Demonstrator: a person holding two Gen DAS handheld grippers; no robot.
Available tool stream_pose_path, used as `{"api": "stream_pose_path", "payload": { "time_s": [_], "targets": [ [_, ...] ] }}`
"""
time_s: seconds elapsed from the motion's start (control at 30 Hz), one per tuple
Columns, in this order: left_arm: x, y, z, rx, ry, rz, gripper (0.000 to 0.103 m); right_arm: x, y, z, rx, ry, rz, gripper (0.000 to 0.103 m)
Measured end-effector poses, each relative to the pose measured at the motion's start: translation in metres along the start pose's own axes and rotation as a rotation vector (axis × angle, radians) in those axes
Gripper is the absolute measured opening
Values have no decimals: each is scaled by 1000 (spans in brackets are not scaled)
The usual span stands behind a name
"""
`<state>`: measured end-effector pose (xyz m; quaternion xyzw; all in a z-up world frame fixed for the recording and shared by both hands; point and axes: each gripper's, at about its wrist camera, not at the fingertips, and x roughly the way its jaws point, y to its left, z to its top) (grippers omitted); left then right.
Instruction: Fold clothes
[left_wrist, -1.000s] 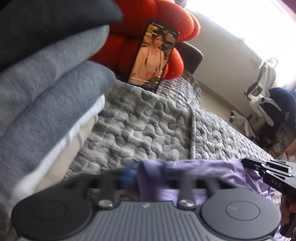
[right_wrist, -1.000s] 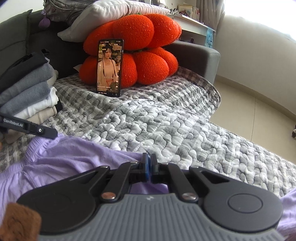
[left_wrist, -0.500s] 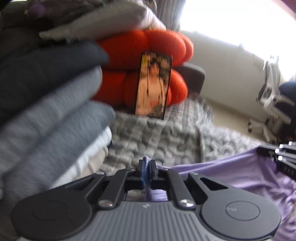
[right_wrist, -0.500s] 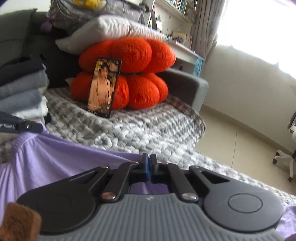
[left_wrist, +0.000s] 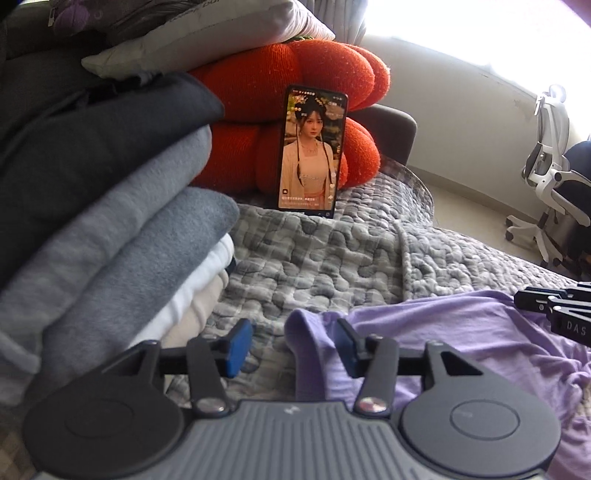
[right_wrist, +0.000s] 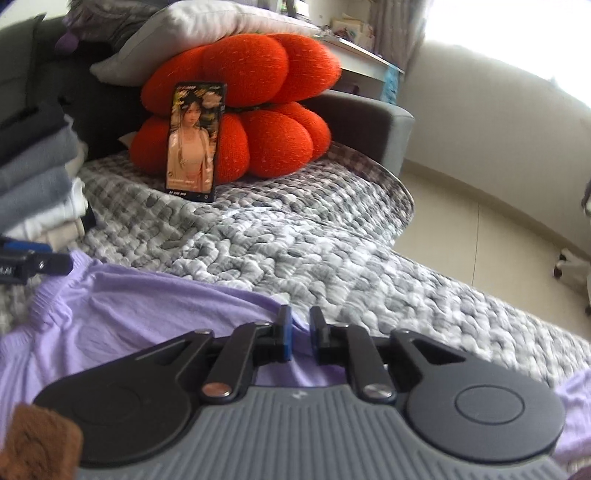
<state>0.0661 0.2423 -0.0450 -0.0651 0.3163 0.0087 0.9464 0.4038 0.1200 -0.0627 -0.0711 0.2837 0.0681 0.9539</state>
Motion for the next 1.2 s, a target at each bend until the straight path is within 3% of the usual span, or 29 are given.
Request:
{"api": "stream_pose_path", "payload": {
  "time_s": [0.03, 0.07, 0.4, 0.9, 1.07, 1.2],
  "targets": [
    [-5, -2, 1, 0, 1, -5, 56, -4, -3, 0, 14, 2, 1, 38],
    [-9, -6, 3, 0, 3, -14, 57, -8, -6, 1, 29, 4, 2, 42],
    [-37, -66, 2, 24, 57, -64, 72, -59, -46, -3, 129, 27, -50, 43],
    [-55, -196, -16, 92, 128, -217, 72, -130, -157, -66, 516, 48, -99, 44],
    [-53, -224, -42, 128, 29, -297, 71, -141, -198, -94, 667, 57, -114, 44],
    [-48, -240, -49, 190, -5, -333, 64, -152, -232, -113, 783, 49, -127, 44]
  ]
}}
